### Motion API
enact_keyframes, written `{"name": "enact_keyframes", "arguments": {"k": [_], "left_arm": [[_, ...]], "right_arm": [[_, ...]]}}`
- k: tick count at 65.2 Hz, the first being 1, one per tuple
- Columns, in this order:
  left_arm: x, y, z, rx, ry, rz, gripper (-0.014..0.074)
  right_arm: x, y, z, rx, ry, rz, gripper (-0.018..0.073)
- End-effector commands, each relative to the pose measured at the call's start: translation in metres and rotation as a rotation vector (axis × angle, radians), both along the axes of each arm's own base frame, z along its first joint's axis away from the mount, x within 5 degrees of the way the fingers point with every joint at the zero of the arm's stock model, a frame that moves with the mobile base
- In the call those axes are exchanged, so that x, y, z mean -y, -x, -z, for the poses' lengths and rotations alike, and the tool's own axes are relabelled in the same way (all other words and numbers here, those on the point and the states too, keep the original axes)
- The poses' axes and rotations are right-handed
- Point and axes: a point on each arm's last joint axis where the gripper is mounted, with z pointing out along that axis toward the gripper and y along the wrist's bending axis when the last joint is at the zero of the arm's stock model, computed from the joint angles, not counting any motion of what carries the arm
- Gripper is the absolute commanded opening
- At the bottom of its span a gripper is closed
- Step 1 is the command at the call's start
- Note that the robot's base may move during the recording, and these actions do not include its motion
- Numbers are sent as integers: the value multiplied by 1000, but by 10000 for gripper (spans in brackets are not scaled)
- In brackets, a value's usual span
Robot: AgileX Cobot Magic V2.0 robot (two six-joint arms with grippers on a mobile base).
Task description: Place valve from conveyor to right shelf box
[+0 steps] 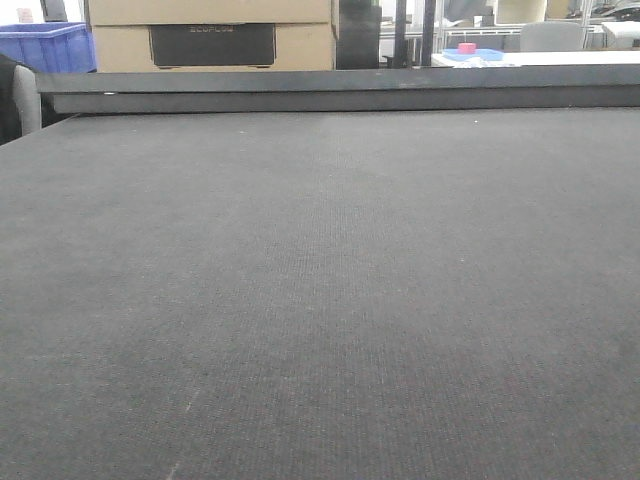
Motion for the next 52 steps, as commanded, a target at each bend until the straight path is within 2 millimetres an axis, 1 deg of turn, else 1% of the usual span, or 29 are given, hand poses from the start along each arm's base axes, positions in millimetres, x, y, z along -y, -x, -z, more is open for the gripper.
{"name": "enact_keyframes", "arguments": {"k": [1, 7, 9, 11, 20, 26, 32, 37, 39, 45, 52], "left_arm": [[-1, 9, -24, -8, -21, -7, -111], [-1, 9, -48, -56, -14, -9, -111], [-1, 7, -56, -84, -10, -8, -111], [-1, 5, -63, -111, -10, -10, -111], [-1, -15, -89, -280, -12, -16, -111], [-1, -36, -103, -406, -14, -20, -111], [0, -58, -110, -538, 6, -12, -111], [3, -74, -114, -655, 37, 4, -111], [5, -82, -113, -710, 52, 13, -111], [8, -102, -113, -834, 86, 34, -111], [11, -125, -112, -899, 113, 48, -111]], "right_arm": [[0, 6, -29, 30, 1, 0, -162], [-1, 4, -53, -11, -1, -4, -162], [-1, 2, -63, -56, -3, -7, -162], [-1, -1, -69, -94, -5, -9, -162], [0, -24, -91, -305, -17, -18, -162], [1, -44, -104, -437, -24, -23, -162], [2, -67, -114, -576, -33, -29, -162], [2, -81, -122, -672, -38, -34, -162], [3, -88, -123, -718, -41, -36, -162], [3, -101, -126, -854, -49, -43, -162], [4, -115, -124, -1019, -59, -51, -162]]}}
